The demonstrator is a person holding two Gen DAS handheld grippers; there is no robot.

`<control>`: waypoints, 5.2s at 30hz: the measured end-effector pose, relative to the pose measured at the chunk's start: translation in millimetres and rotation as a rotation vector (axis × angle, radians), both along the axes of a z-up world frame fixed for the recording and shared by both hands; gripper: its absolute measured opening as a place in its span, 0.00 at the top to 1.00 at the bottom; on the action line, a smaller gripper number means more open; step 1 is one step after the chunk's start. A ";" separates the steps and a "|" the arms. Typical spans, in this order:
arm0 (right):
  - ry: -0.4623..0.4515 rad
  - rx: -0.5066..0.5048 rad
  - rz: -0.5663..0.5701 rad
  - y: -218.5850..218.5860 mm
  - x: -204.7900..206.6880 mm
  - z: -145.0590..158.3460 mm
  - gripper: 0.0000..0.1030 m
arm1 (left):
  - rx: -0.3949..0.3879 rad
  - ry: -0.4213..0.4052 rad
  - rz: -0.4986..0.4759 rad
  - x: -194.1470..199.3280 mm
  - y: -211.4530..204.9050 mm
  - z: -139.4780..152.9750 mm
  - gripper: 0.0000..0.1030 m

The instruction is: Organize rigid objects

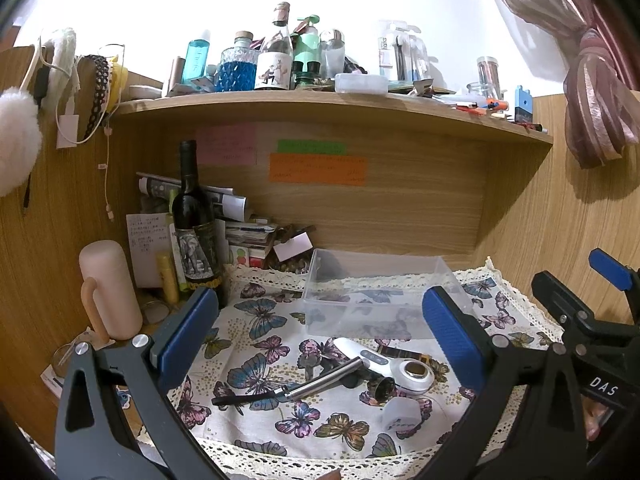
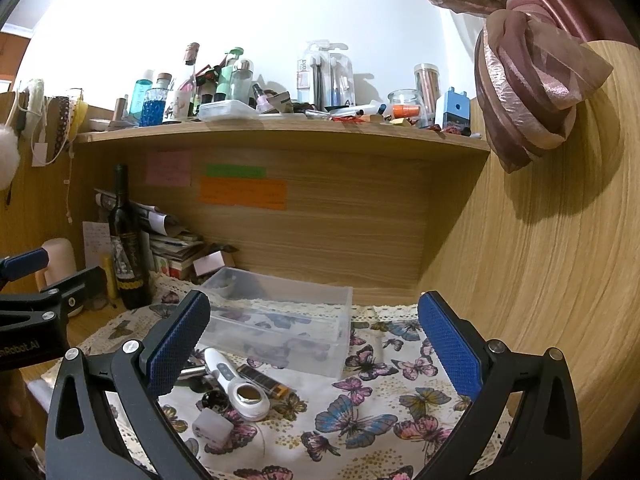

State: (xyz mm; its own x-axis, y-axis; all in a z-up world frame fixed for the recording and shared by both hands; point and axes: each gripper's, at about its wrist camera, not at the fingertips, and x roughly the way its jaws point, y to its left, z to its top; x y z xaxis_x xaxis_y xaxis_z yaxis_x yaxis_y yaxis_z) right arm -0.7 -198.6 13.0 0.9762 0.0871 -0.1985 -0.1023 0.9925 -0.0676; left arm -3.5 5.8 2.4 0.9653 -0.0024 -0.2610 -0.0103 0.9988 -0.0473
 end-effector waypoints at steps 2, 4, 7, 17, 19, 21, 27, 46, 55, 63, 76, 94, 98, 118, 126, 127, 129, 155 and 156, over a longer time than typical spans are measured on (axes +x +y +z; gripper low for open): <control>0.001 0.001 0.000 -0.5 0.3 0.5 0.00 | -0.001 -0.001 0.001 0.1 -0.3 0.3 0.00; 0.002 0.003 0.000 0.0 0.1 0.2 0.00 | -0.002 -0.003 0.000 -0.4 -0.5 0.1 0.00; 0.000 0.000 -0.002 0.1 -0.1 0.0 0.00 | 0.000 -0.002 0.001 -0.5 -1.0 -0.4 0.00; -0.001 0.003 -0.001 0.6 0.2 -0.9 0.00 | -0.004 0.003 -0.001 -0.1 0.9 0.0 0.00; -0.001 0.005 -0.001 0.2 0.4 -0.7 0.00 | -0.004 0.003 -0.001 -0.4 0.8 -0.1 0.00; -0.002 0.006 -0.001 0.1 0.3 -0.9 0.00 | -0.004 0.002 0.000 -0.3 0.6 0.0 0.00; -0.002 0.005 -0.002 -0.8 0.3 -1.1 0.00 | -0.004 0.004 -0.002 0.4 0.9 0.0 0.00; 0.009 0.004 -0.005 -5.5 3.0 -1.7 0.00 | -0.007 0.021 -0.006 4.8 0.9 -3.0 0.00; 0.041 0.001 -0.001 -4.7 10.7 -6.8 0.00 | -0.005 0.042 -0.014 11.0 1.5 -6.9 0.00; 0.173 -0.010 0.032 -0.7 39.4 -35.9 0.00 | -0.093 0.216 -0.048 46.9 25.6 -36.4 0.05; 0.481 0.040 0.161 2.6 87.8 -95.9 0.33 | -0.174 0.502 -0.050 94.4 74.0 -99.0 0.42; 0.697 0.071 0.284 25.8 126.8 -123.1 0.48 | -0.008 0.679 -0.273 145.9 14.9 -123.3 0.62; 0.760 0.117 0.297 24.5 139.5 -131.6 0.48 | -0.004 0.713 -0.288 156.0 13.8 -130.5 0.62; 0.807 0.030 0.324 25.7 123.4 -137.0 0.60 | -0.132 0.765 -0.318 130.2 24.6 -139.0 0.85; 0.834 -0.001 0.340 28.0 132.3 -136.3 0.59 | -0.097 0.778 -0.303 128.4 20.1 -139.9 0.85; 0.835 -0.015 0.347 30.8 133.7 -136.8 0.58 | -0.091 0.779 -0.300 129.1 19.0 -140.4 0.85; 0.836 -0.046 0.357 37.2 137.6 -138.0 0.56 | -0.072 0.778 -0.296 130.7 16.7 -140.4 0.85; 0.619 0.029 0.331 23.8 109.3 -81.6 0.62 | -0.111 0.681 -0.259 119.4 28.8 -108.5 0.87; 0.611 0.039 0.330 22.2 109.7 -79.2 0.62 | -0.097 0.706 -0.263 121.1 25.9 -115.1 0.85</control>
State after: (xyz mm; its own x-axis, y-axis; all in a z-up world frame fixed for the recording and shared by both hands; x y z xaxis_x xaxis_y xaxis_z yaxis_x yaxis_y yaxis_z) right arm 109.0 -176.4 -66.1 0.6119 0.3779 -0.6948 -0.4071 0.9037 0.1330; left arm 117.5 31.6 -112.7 0.5334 -0.2640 -0.8036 0.1676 0.9642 -0.2055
